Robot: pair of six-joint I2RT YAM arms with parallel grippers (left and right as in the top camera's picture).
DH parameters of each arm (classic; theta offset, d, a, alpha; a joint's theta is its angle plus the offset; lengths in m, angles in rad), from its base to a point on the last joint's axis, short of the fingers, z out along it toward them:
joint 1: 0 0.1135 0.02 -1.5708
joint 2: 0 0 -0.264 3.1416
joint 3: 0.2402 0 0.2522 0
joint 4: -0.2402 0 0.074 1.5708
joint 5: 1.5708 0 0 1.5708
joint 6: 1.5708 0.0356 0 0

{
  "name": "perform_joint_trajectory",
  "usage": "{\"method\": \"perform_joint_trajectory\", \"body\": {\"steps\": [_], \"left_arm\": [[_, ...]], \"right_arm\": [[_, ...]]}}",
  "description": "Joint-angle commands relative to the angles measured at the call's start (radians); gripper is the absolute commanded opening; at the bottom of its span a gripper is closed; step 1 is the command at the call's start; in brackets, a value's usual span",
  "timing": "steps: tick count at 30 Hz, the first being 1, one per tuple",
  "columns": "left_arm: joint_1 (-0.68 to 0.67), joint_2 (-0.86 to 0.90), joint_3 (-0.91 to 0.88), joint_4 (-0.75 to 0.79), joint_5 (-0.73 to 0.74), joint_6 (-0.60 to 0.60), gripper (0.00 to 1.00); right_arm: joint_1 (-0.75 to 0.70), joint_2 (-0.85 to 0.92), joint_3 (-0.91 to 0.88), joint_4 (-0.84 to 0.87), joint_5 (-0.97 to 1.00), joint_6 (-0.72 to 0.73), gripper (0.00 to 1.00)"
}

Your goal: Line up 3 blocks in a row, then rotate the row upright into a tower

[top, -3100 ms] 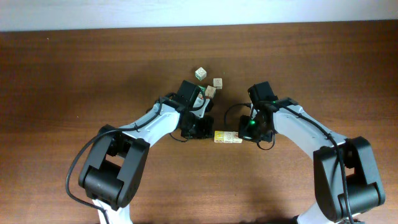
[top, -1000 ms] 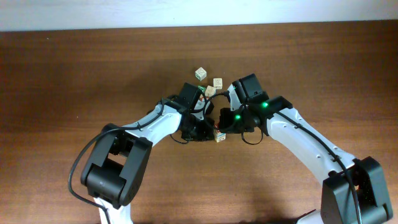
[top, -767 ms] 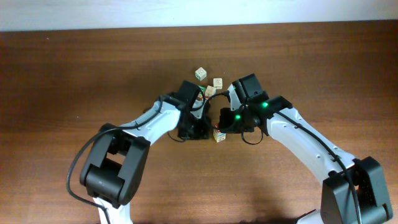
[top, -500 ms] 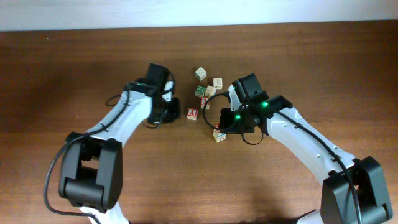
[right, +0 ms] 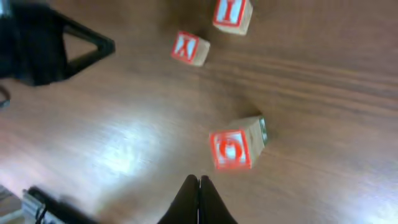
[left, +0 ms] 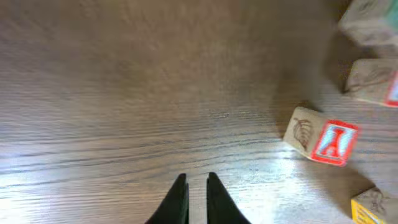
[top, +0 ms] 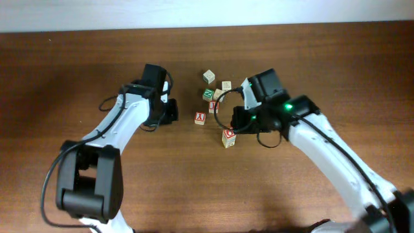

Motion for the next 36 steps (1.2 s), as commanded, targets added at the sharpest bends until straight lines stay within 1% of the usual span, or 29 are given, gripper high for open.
{"method": "perform_joint_trajectory", "body": {"steps": [1,2,3,4,5,6,7,8,9,11,14,16,18,20,21,22,24,25,26,27,30,31,34,35,36], "left_arm": [[0.043,-0.164,0.087,-0.014,-0.06,0.043,0.52],[0.055,-0.214,0.09,-0.01,-0.067,0.043,0.72],[0.066,-0.258,0.09,-0.006,-0.067,0.043,0.98],[0.073,-0.285,0.09,-0.006,-0.067,0.043,0.99],[0.079,-0.32,0.09,-0.013,-0.067,0.043,0.99],[0.079,-0.333,0.09,-0.013,-0.066,0.043,0.99],[0.079,-0.338,0.09,-0.013,-0.066,0.043,0.99],[0.079,-0.338,0.09,-0.013,-0.066,0.043,0.99],[0.079,-0.338,0.09,-0.013,-0.066,0.043,0.99],[0.079,-0.338,0.09,-0.013,-0.066,0.043,0.99],[0.079,-0.338,0.09,-0.013,-0.066,0.043,0.99],[0.079,-0.338,0.09,-0.013,-0.066,0.043,0.99],[0.079,-0.338,0.09,-0.013,-0.066,0.043,0.99],[0.079,-0.338,0.09,-0.013,-0.066,0.043,0.99],[0.079,-0.338,0.09,-0.013,-0.066,0.043,0.99],[0.079,-0.338,0.09,-0.013,-0.066,0.043,0.99],[0.079,-0.338,0.09,-0.013,-0.066,0.043,0.99],[0.079,-0.338,0.09,-0.013,-0.066,0.042,0.99],[0.079,-0.338,0.09,-0.013,-0.066,0.043,0.99],[0.079,-0.338,0.09,-0.013,-0.066,0.043,0.99],[0.079,-0.338,0.09,-0.013,-0.066,0.043,0.99],[0.079,-0.338,0.09,-0.013,-0.066,0.043,0.99],[0.079,-0.338,0.09,-0.013,-0.066,0.042,0.99],[0.079,-0.338,0.09,-0.013,-0.066,0.043,0.99],[0.079,-0.338,0.09,-0.013,-0.066,0.043,0.99]], "right_arm": [[0.009,-0.161,0.093,-0.107,0.108,-0.028,0.04],[0.009,-0.213,0.114,-0.155,0.141,-0.027,0.05],[0.009,-0.257,0.129,-0.19,0.165,-0.027,0.08],[0.009,-0.301,0.143,-0.224,0.187,-0.027,0.12],[0.009,-0.368,0.163,-0.272,0.215,-0.027,0.23],[0.009,-0.415,0.178,-0.31,0.237,-0.027,0.39],[0.009,-0.468,0.188,-0.349,0.263,-0.027,0.5],[0.009,-0.526,0.188,-0.379,0.272,-0.027,0.89],[0.009,-0.573,0.188,-0.403,0.28,-0.027,0.99],[0.009,-0.66,0.188,-0.422,0.28,-0.027,0.99],[0.009,-0.735,0.188,-0.425,0.28,-0.027,0.99],[0.009,-0.745,0.188,-0.431,0.286,-0.034,0.99],[0.009,-0.743,0.182,-0.463,0.392,-0.039,0.99],[0.003,-0.747,0.136,-0.407,0.566,-0.04,0.99],[-0.034,-0.758,0.101,-0.349,0.579,-0.067,0.99],[-0.072,-0.776,0.064,-0.287,0.551,-0.129,0.98],[-0.191,-0.862,-0.076,-0.096,0.401,-0.337,0.99],[-0.249,-0.914,-0.153,-0.016,0.33,-0.409,0.98],[-0.296,-0.963,-0.222,0.045,0.273,-0.457,0.98],[-0.37,-1.054,-0.345,0.135,0.207,-0.484,0.98],[-0.448,-1.249,-0.615,0.325,0.166,-0.483,0.98],[-0.461,-1.326,-0.745,0.429,0.161,-0.483,0.99],[-0.462,-1.442,-0.994,0.659,0.151,-0.472,0.99],[-0.462,-1.481,-1.094,0.761,0.147,-0.472,0.98],[-0.462,-1.5,-1.141,0.804,0.147,-0.472,0.98]]}}
